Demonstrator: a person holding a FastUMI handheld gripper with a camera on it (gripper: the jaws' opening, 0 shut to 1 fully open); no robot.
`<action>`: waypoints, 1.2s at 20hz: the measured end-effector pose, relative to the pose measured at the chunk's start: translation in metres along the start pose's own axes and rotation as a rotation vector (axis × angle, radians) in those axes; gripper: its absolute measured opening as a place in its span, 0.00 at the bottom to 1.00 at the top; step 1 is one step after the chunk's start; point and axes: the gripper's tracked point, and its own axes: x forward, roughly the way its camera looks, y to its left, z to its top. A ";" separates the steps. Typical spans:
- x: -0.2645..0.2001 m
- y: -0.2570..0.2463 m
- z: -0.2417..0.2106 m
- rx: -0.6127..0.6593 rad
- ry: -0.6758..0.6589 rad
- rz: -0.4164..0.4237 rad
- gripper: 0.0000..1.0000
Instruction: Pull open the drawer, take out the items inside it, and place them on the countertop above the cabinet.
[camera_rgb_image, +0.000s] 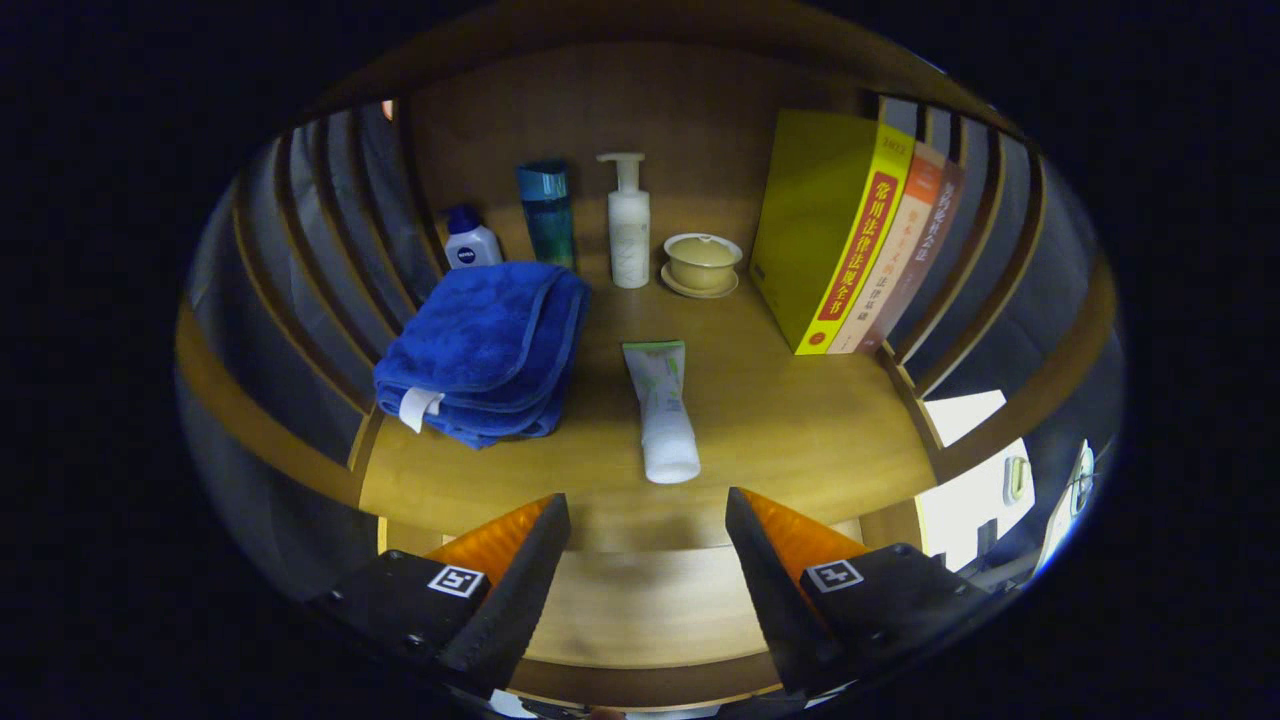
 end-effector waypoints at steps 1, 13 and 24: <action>-0.010 0.003 -0.003 -0.023 -0.029 0.000 1.00; -0.142 0.033 -0.043 -0.069 -0.497 0.048 0.99; -0.237 0.023 -0.122 -0.040 -0.758 0.094 0.99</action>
